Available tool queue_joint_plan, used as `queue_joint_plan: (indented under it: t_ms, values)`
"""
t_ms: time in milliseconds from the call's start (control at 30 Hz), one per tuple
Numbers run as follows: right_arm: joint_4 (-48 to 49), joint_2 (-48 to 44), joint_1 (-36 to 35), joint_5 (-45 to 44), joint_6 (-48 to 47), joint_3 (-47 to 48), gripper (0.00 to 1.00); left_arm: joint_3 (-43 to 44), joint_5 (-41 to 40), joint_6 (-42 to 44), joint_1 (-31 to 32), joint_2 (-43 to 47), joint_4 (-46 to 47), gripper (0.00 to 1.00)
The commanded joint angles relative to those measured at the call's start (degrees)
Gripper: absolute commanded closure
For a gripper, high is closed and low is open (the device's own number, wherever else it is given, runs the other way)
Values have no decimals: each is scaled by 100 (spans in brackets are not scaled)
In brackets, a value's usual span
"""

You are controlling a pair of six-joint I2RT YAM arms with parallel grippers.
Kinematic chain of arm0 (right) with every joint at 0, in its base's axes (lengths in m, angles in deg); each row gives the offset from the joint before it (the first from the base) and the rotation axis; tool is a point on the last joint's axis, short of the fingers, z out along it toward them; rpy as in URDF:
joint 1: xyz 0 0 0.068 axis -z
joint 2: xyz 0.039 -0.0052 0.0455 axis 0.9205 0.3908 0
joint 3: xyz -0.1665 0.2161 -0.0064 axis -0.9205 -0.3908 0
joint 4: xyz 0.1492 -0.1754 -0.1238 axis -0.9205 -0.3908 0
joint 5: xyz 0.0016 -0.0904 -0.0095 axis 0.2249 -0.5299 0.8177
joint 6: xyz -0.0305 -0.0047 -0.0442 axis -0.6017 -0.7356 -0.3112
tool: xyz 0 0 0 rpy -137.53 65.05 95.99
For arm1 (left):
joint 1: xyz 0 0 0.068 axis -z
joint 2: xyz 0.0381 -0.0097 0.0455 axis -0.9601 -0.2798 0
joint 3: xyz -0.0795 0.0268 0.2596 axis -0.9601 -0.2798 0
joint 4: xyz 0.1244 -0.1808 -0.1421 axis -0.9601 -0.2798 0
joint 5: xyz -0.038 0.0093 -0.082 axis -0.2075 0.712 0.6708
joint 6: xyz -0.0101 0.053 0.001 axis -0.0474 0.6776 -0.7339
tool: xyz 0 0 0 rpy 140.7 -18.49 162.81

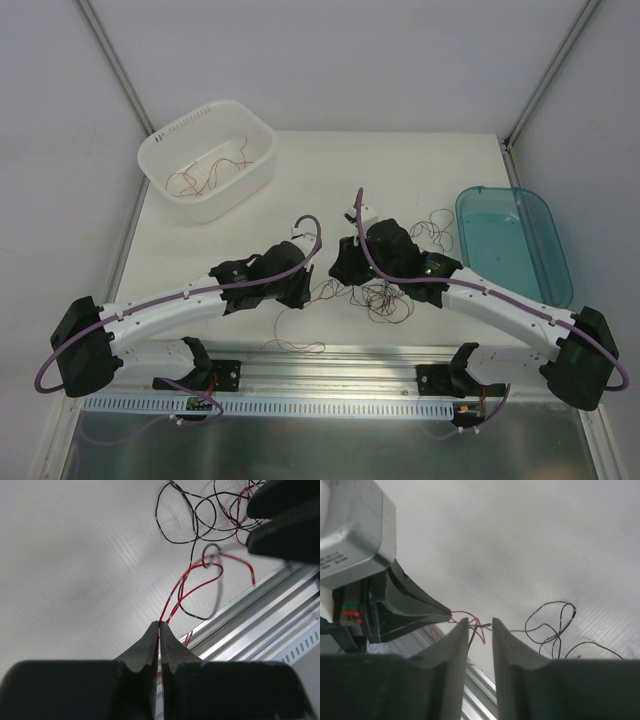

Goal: Untangle the cables

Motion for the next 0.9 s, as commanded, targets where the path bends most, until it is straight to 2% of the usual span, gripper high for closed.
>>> queue_joint_plan:
  t_ms: [0,167,333,467,700,867]
  values:
    - [-240,105,-195,44,-50,360,68,284,-152,-109,64,-16,-18,100]
    - [-741,-228,-721,-1221,81,580,58,433,-328,-636,64,-174,-27,100]
    - [-646,-563,-1214,-2450,687,388,57,477,-354,-1066,64,-394,-44,100]
    - [-434,-555,-1784,-3076,1100,273,60,468,-425,-1331,64,-403,-70,100]
    - [-469,69,-1988,-3438,1935,326,67,504,-486,-1472,64,-307,-97,100]
    - [-302,481,-1971,-3473,1963,387,69,451,-477,-1525,64,-245,-97,100]
